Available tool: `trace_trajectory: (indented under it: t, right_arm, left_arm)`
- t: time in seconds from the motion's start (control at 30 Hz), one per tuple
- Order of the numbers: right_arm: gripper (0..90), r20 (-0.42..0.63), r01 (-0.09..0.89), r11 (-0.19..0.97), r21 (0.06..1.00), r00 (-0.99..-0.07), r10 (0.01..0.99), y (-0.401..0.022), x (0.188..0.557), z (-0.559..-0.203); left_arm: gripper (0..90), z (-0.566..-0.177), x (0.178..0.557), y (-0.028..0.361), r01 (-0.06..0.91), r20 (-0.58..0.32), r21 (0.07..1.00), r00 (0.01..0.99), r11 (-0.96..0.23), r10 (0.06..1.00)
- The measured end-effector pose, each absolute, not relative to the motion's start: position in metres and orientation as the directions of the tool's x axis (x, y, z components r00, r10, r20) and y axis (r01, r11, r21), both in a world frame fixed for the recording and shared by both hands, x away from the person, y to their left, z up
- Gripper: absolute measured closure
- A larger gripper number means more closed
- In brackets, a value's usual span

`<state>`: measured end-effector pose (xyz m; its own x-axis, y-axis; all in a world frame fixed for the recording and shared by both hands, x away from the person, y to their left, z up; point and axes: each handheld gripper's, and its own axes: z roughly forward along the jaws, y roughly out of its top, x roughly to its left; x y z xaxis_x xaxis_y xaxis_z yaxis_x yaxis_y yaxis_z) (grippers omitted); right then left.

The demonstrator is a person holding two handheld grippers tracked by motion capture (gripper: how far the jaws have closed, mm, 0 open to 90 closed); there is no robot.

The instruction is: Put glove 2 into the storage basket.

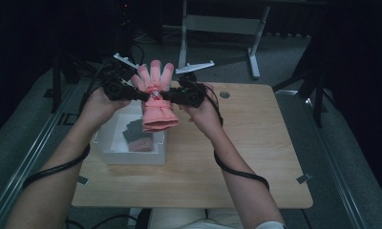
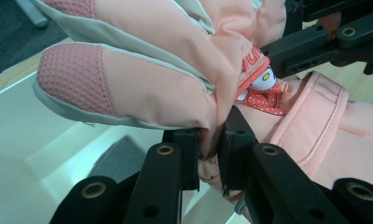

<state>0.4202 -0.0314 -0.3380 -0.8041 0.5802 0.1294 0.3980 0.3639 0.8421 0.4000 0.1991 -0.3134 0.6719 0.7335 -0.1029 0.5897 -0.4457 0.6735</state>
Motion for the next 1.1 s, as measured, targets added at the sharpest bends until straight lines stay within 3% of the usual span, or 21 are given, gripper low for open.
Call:
trace_trajectory:
  t: [0.4,0.83,1.1]
  right_arm:
    - [71.8,0.181,0.447,0.385,0.808,-0.809,0.56,0.027,0.435,-0.367]
    - [72.4,0.203,0.551,0.447,0.705,-0.76,0.617,0.056,0.454,-0.425]
    - [72.6,0.187,0.601,0.509,0.616,-0.739,0.647,0.069,0.46,-0.448]
  left_arm:
    - [79.4,-0.344,0.414,0.249,0.655,-0.144,0.616,0.641,-0.438,0.754]
    - [79.4,-0.409,0.439,0.262,0.74,-0.215,0.526,0.593,-0.419,0.776]
    - [79.2,-0.438,0.444,0.259,0.769,-0.212,0.468,0.575,-0.434,0.79]
